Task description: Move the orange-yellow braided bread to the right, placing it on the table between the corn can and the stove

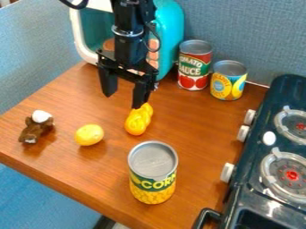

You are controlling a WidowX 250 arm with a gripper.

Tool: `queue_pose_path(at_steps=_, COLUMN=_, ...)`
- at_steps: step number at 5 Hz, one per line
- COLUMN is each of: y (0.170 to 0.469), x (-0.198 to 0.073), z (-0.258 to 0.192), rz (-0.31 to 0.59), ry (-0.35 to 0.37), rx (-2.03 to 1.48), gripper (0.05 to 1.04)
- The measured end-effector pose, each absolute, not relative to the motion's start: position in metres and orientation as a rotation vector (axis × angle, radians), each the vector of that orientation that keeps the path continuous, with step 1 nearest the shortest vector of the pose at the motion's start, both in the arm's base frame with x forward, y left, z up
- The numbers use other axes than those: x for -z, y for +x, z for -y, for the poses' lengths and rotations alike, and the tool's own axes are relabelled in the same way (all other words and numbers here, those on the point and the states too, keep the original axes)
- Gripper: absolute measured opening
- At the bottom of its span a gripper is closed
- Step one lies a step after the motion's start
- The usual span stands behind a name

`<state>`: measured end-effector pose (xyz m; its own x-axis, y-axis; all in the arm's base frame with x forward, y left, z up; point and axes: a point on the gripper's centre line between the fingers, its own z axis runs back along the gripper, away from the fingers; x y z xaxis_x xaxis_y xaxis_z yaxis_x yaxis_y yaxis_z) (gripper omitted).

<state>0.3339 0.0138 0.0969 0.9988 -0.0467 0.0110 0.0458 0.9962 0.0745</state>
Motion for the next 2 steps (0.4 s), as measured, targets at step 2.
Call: queue_pose_path(at_steps=2, y=0.3348, x=-0.0823, z=-0.0073, rz=-0.009, ry=0.027, rx=0.013, gripper=1.001)
